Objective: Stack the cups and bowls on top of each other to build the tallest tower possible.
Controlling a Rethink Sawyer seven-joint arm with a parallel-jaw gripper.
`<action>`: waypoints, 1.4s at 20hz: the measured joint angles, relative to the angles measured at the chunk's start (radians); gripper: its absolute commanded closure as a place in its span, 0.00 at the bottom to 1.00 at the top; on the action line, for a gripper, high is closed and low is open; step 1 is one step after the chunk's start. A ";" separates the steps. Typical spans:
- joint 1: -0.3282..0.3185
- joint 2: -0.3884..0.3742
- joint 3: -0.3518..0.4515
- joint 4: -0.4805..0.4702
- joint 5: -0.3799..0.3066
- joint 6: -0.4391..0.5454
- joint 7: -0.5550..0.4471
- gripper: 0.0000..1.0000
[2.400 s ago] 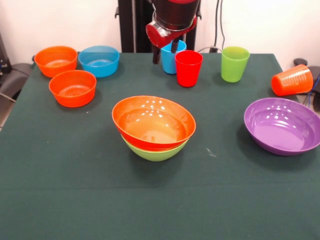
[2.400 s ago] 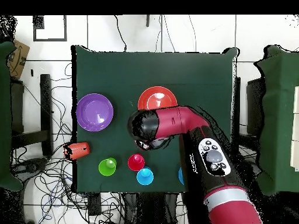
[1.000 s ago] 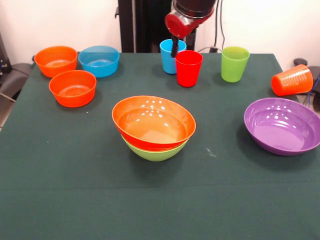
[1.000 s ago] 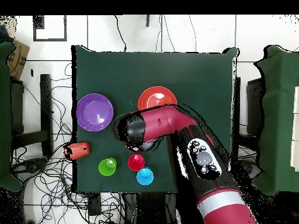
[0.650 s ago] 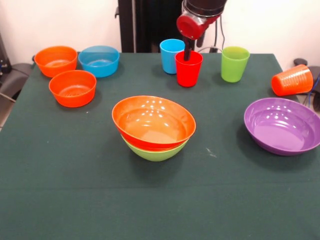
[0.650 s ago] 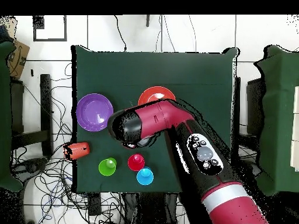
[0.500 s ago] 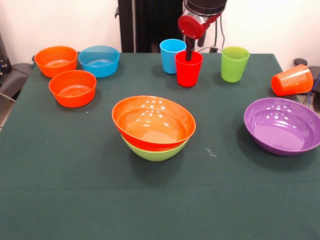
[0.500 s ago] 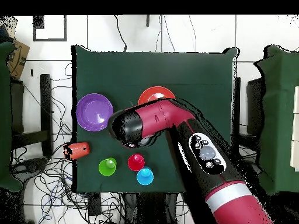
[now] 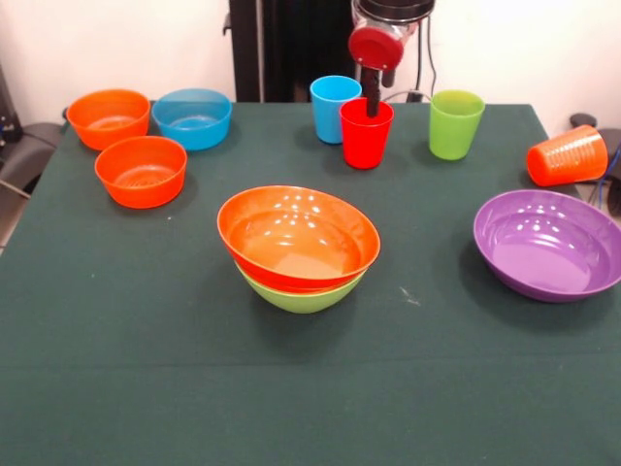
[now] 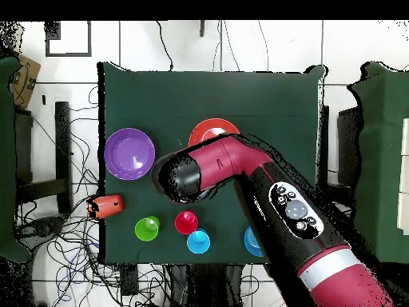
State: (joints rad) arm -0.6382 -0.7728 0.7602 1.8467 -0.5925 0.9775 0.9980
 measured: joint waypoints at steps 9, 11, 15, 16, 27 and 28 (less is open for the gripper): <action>-0.009 -0.003 0.040 0.012 -0.026 0.000 -0.035 0.00; -0.010 -0.007 0.043 0.013 -0.026 0.000 -0.035 0.00; -0.002 -0.017 0.043 0.013 -0.026 0.000 -0.035 0.00; 0.002 -0.016 0.043 0.013 -0.025 0.000 -0.035 0.00; 0.032 -0.016 0.038 0.013 0.038 -0.051 -0.032 0.00; 0.033 -0.016 0.037 0.013 0.046 -0.067 -0.030 0.00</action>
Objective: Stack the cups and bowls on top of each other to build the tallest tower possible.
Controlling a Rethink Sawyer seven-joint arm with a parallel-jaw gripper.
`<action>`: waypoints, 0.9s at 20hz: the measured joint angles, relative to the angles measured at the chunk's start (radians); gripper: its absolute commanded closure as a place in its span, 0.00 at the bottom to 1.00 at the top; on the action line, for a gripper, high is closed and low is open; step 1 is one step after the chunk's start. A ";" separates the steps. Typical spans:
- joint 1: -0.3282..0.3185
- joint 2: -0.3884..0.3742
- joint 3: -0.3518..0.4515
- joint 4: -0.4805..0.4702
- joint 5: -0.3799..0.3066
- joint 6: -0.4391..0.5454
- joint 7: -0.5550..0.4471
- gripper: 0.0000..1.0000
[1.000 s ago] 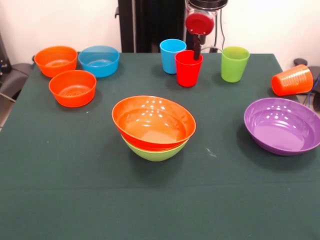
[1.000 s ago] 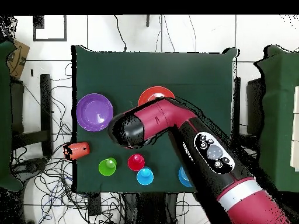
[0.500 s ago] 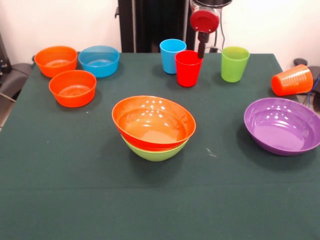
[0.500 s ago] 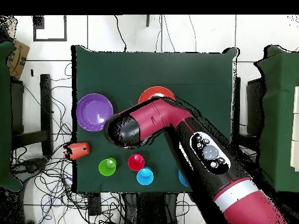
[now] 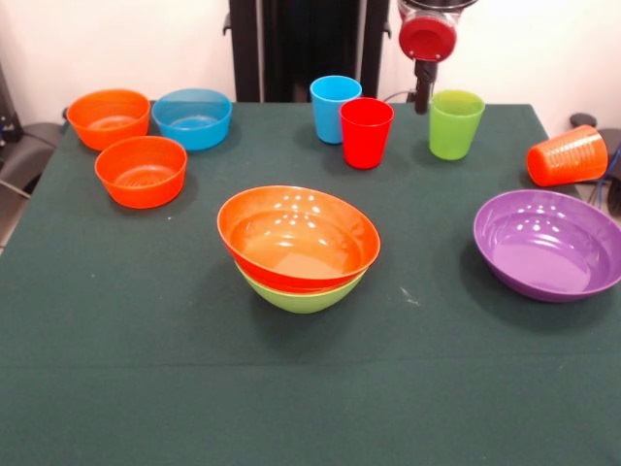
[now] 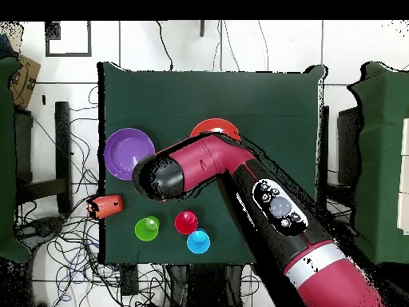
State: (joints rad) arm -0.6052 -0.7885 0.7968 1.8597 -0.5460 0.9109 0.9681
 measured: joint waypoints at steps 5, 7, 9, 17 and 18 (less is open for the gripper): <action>0.002 0.000 -0.006 0.000 0.017 -0.050 0.006 0.00; 0.002 0.000 -0.006 0.000 0.017 -0.055 0.006 0.00; 0.002 0.000 -0.006 0.000 0.016 -0.055 0.006 0.00; 0.001 0.004 -0.006 0.000 -0.050 -0.048 0.006 0.00; 0.001 0.005 -0.006 0.000 -0.056 -0.047 0.006 0.00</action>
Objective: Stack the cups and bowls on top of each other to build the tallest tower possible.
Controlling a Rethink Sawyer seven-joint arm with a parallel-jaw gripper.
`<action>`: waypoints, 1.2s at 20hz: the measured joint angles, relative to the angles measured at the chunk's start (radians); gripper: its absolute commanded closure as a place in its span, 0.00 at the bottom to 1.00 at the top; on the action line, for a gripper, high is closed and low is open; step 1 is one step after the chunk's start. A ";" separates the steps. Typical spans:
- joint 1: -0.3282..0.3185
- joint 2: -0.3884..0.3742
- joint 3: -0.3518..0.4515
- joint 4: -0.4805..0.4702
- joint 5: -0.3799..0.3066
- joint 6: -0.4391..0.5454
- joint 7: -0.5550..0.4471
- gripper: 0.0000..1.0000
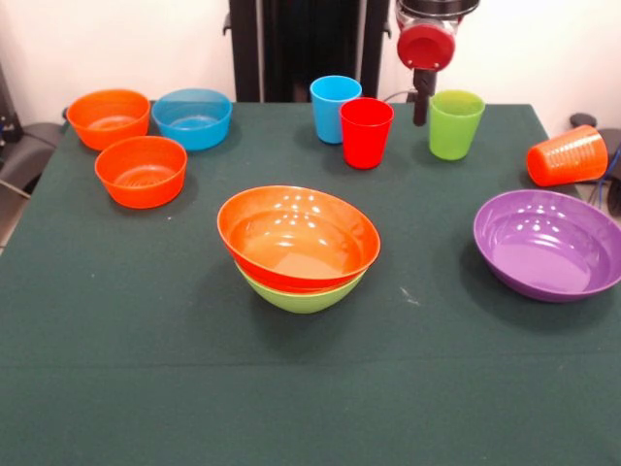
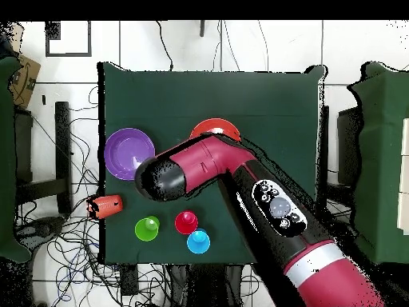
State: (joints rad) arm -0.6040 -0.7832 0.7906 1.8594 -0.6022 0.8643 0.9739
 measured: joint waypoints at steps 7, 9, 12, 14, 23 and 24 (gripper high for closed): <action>0.000 0.003 0.000 0.000 -0.085 0.041 0.000 0.00; 0.000 0.003 0.001 0.000 -0.102 0.048 0.000 0.00; -0.003 0.002 0.010 0.004 -0.124 0.057 -0.001 0.00; -0.009 -0.003 0.023 0.011 -0.127 0.059 -0.001 0.00; -0.035 -0.006 0.066 0.041 -0.129 0.059 -0.002 0.00; -0.042 -0.007 0.076 0.046 -0.130 0.059 -0.005 0.00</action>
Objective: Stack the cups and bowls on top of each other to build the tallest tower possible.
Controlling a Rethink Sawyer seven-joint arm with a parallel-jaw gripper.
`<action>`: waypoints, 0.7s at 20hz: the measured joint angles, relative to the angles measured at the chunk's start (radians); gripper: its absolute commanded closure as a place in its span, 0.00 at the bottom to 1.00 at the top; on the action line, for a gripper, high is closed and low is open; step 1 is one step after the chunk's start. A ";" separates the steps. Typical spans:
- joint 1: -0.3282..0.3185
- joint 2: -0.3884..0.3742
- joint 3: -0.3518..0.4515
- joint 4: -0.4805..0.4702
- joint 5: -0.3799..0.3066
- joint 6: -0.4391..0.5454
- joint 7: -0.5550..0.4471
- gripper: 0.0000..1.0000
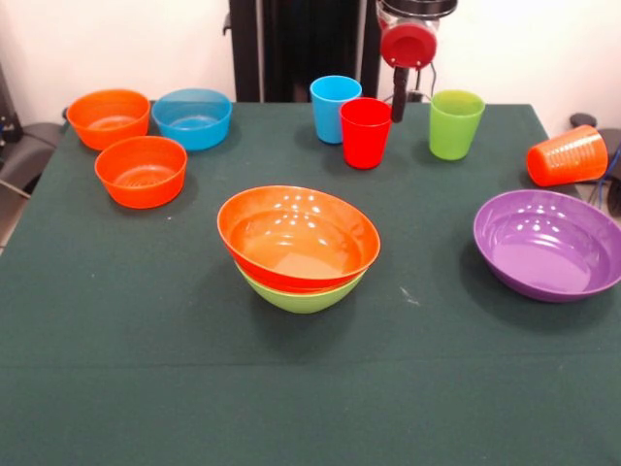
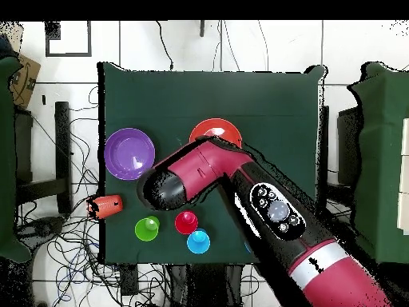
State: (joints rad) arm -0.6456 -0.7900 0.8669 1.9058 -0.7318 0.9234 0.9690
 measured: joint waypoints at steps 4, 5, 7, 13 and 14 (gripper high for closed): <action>-0.038 -0.007 0.043 0.020 -0.002 0.000 -0.036 0.00; -0.051 -0.008 0.055 0.025 -0.002 0.000 -0.052 0.00; -0.070 -0.007 0.073 0.034 -0.002 0.000 -0.082 0.00; -0.130 -0.007 0.121 0.062 -0.003 0.004 -0.222 0.00; -0.151 -0.007 0.141 0.074 -0.003 0.007 -0.283 0.00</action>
State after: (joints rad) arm -0.7968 -0.7969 1.0080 1.9795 -0.7349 0.9306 0.6857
